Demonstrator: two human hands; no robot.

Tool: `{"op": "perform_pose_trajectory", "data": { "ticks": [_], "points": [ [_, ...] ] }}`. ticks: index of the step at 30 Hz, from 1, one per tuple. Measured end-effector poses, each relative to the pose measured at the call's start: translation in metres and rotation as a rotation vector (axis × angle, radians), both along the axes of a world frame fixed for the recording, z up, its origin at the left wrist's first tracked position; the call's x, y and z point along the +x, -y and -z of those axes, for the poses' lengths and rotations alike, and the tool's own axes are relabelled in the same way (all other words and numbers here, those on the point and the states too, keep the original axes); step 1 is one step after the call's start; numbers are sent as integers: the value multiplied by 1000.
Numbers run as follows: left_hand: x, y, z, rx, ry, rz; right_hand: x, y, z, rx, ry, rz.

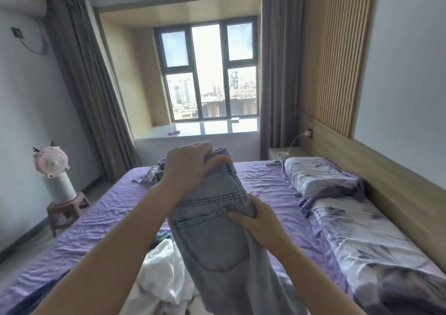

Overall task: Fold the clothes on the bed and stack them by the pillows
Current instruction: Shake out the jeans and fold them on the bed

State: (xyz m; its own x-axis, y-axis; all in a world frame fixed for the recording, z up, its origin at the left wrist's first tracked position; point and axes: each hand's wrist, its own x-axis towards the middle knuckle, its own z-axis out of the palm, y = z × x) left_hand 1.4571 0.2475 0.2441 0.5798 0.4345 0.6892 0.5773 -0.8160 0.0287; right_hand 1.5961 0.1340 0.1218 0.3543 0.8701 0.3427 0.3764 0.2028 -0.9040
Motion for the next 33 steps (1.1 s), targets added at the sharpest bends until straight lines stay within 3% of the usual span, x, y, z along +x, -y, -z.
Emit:
{"op": "perform_pose_trajectory", "data": {
  "ticks": [2, 4, 6, 8, 10, 15, 21, 27, 33],
  "points": [
    [-7, 3, -1, 100, 12, -50, -4, -6, 0, -5, 34, 6],
    [-9, 9, -1, 404, -43, 102, -9, -12, -1, -10, 75, -8],
    [-8, 17, 4, 601, -325, 285, -16, -17, -4, -1, 129, -35],
    [-8, 20, 12, 418, -721, 263, -23, -20, -5, -29, 125, -42],
    [-13, 12, 24, 190, -890, 150, -28, -21, -2, -72, 89, -57],
    [-32, -5, 53, -64, -810, 151, -32, -18, 28, -53, 112, -128],
    [-70, -23, 81, -224, -721, 151, -16, 9, 99, -325, 314, -295],
    [-102, -38, 86, -250, -689, 86, 6, 43, 145, -462, 196, -179],
    [-101, -43, 93, -254, -707, 44, -8, 44, 165, -456, 128, 30]
  ]
}}
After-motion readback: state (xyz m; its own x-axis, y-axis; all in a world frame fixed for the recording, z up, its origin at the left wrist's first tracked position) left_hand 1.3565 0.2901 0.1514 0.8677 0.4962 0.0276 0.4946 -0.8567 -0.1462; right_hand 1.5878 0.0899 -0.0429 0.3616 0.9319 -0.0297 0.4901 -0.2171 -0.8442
